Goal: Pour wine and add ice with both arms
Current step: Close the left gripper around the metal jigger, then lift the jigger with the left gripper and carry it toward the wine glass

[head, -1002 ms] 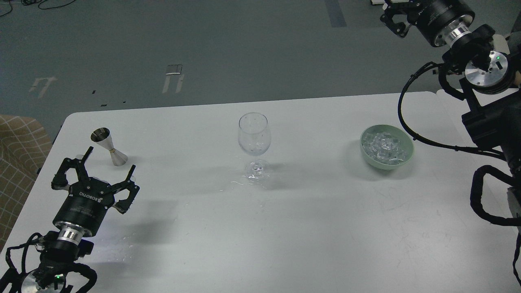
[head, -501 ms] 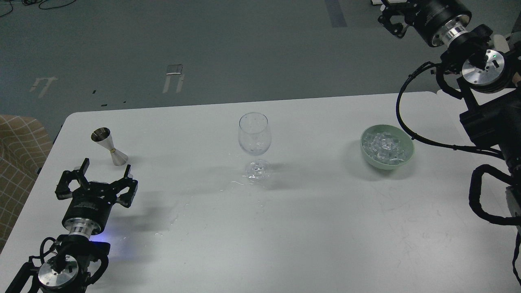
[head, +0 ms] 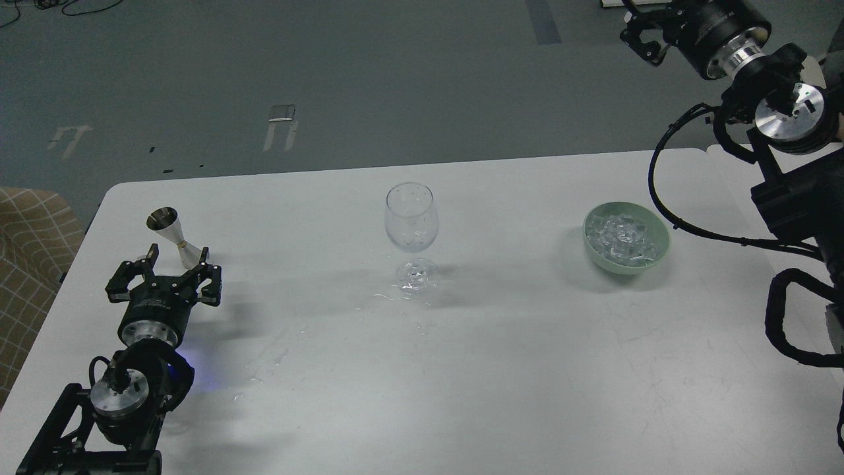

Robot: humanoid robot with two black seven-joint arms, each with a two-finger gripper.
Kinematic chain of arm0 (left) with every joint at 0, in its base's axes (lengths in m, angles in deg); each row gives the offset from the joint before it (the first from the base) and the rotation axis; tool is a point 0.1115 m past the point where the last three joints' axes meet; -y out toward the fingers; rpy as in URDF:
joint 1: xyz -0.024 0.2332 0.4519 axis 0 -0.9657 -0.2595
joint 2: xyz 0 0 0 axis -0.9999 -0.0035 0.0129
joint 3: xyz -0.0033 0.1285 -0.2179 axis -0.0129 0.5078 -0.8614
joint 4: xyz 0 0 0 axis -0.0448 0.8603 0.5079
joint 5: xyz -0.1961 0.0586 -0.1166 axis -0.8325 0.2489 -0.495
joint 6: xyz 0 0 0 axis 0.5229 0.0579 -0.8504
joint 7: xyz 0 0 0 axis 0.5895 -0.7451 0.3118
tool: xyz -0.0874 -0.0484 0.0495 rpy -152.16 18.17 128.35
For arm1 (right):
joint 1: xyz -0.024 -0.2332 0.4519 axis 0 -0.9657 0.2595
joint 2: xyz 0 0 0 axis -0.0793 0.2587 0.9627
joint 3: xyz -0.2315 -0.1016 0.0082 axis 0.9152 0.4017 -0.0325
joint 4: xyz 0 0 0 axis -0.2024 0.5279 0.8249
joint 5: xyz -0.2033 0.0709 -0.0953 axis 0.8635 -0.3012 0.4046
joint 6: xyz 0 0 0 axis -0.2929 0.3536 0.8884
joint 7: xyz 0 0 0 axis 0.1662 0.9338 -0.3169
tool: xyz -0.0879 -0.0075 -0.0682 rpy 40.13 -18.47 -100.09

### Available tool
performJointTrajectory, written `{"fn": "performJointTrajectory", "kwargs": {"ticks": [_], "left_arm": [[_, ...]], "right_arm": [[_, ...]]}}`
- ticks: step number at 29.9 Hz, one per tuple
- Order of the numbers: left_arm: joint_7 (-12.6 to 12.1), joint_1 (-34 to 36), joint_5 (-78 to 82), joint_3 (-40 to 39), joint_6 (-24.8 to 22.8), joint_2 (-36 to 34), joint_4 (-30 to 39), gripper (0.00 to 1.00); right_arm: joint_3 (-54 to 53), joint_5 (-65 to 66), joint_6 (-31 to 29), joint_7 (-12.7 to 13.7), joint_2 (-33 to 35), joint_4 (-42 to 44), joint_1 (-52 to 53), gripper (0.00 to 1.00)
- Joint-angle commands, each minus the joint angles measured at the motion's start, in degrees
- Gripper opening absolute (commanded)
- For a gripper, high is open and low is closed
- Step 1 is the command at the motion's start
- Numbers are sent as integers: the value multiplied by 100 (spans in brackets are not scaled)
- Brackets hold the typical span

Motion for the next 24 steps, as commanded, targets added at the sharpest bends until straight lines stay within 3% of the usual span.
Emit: {"fn": "performJointTrajectory", "kwargs": {"ticks": [1, 16, 24], "left_arm": [[-7, 301, 8, 4, -59, -11, -537, 62], [-130, 1066, 8, -5, -524, -64, -1847, 62], [-201, 1207, 8, 21, -595, -64, -1883, 59]], "right_arm": [[134, 2, -1, 0, 59, 0, 2, 100], [266, 2, 43, 0, 76, 8, -6, 100], [275, -7, 43, 0, 164, -9, -6, 100]]}}
